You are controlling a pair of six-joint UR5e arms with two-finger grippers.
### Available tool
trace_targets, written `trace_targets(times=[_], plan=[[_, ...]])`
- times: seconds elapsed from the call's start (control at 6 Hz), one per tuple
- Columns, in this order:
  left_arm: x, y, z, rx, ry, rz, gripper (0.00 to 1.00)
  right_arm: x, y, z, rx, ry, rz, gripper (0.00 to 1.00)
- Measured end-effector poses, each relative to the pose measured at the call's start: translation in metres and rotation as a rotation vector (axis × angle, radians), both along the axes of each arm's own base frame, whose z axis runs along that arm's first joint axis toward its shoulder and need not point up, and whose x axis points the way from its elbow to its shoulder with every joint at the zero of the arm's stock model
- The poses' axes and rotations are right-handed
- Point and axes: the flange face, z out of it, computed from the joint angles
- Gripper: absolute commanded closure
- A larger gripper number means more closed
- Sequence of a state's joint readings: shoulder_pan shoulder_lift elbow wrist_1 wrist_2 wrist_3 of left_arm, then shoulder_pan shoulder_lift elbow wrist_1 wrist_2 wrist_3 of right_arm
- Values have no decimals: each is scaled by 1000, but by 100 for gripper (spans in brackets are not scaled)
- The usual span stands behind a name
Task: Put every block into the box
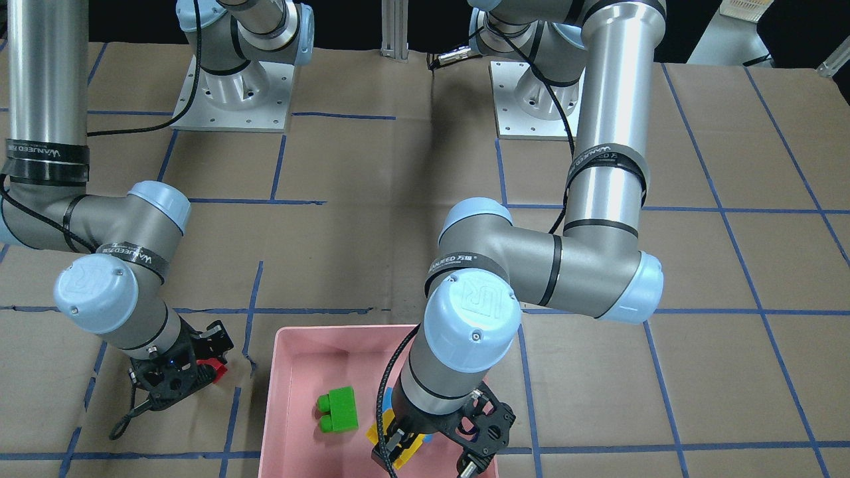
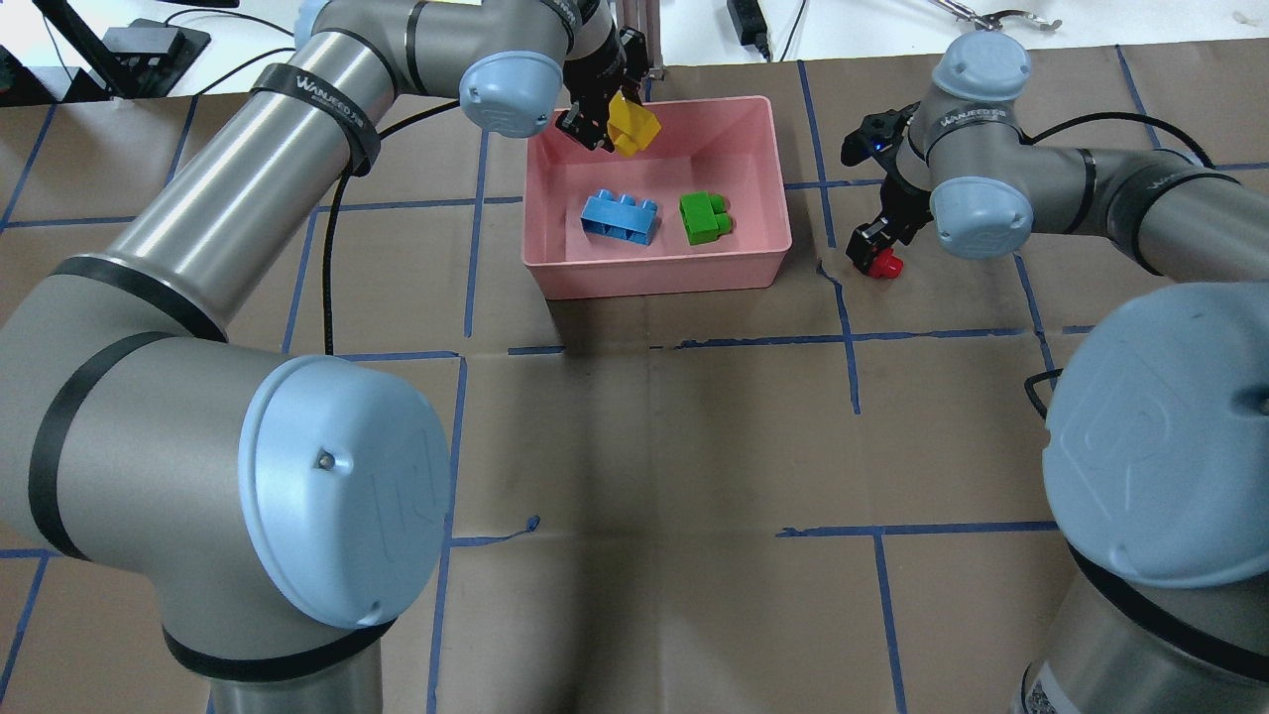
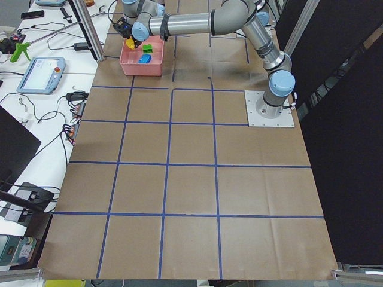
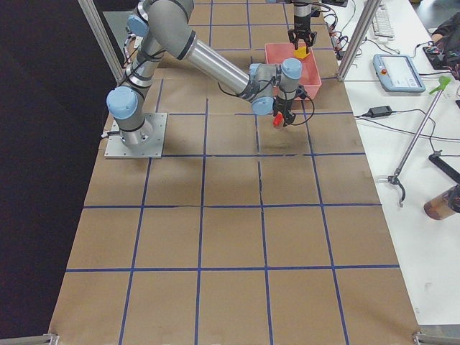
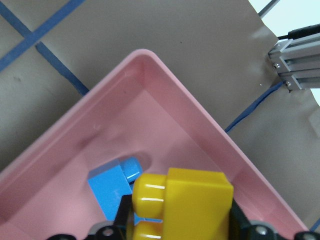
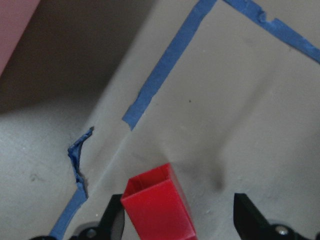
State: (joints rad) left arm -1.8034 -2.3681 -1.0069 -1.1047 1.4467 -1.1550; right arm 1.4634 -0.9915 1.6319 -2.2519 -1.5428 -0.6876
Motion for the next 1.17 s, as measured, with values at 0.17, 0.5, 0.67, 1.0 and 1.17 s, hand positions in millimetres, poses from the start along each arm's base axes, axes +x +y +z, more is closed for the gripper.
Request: trace_targets(times=[0.17, 0.5, 0.67, 1.0, 1.17], plan=[[-6, 2, -8, 9, -7, -5, 10, 0, 0, 1, -2, 0, 0, 62], [-3, 14, -13, 23, -33, -75, 9, 0, -1, 6, -10, 1, -3, 65], [13, 21, -4, 1, -105, -195, 3, -1, -8, 17, -28, 4, -7, 65], [94, 42, 32, -9, -277, -508, 2, -3, -31, 63, -51, 5, -63, 65], [132, 71, 51, 11, -314, -683, 1, -2, -41, 94, -49, 0, -116, 65]])
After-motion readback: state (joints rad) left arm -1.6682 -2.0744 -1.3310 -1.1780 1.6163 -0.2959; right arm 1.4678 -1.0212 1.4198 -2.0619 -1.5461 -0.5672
